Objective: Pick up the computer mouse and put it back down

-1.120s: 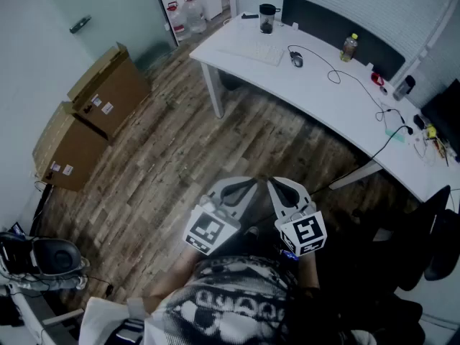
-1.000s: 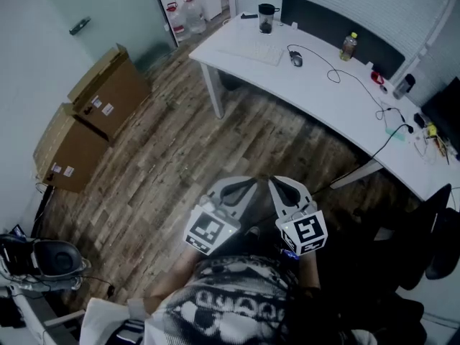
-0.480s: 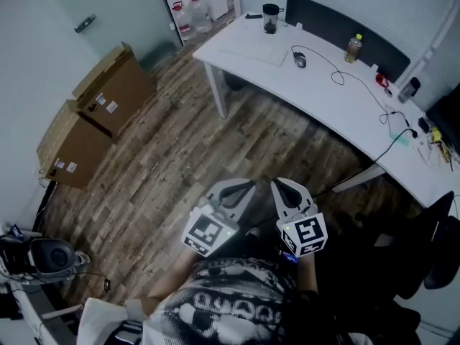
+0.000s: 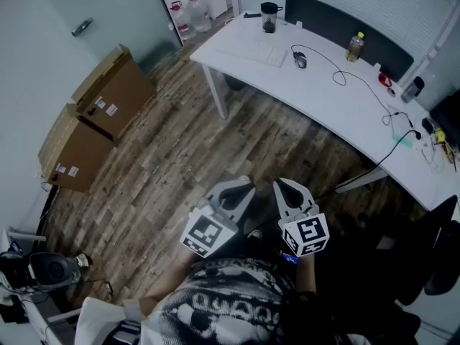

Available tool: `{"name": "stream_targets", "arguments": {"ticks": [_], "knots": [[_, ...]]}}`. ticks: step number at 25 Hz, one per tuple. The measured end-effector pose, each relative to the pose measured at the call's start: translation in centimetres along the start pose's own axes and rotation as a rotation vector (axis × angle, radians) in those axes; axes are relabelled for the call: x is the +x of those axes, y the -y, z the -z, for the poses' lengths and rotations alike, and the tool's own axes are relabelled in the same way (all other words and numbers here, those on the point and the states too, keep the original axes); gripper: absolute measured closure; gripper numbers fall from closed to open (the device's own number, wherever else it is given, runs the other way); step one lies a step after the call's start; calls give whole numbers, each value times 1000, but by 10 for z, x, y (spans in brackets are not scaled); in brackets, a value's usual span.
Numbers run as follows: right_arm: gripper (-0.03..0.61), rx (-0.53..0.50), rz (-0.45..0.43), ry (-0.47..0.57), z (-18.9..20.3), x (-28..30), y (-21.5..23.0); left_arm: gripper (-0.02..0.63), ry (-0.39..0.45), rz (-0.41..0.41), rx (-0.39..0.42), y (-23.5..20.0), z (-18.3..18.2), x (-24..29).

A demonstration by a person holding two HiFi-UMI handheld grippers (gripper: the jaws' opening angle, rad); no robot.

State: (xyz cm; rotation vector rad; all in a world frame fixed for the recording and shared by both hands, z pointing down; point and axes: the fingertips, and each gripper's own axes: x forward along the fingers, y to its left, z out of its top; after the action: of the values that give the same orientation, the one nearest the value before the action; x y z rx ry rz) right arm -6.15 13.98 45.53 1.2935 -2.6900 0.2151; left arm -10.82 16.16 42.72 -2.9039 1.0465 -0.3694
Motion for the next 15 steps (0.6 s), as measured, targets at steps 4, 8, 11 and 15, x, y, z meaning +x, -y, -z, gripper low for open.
{"name": "stream_targets", "arguments": {"ticks": [4, 8, 11, 15], "knots": [[583, 9, 20, -13, 0, 21, 19, 609, 4, 22, -9, -24, 3, 21], [584, 10, 51, -29, -5, 49, 46, 609, 12, 57, -11, -54, 2, 52], [583, 11, 75, -47, -12, 81, 72, 609, 19, 87, -9, -85, -1, 77], [583, 5, 84, -74, -25, 131, 94, 609, 25, 116, -11, -138, -5, 106]]}}
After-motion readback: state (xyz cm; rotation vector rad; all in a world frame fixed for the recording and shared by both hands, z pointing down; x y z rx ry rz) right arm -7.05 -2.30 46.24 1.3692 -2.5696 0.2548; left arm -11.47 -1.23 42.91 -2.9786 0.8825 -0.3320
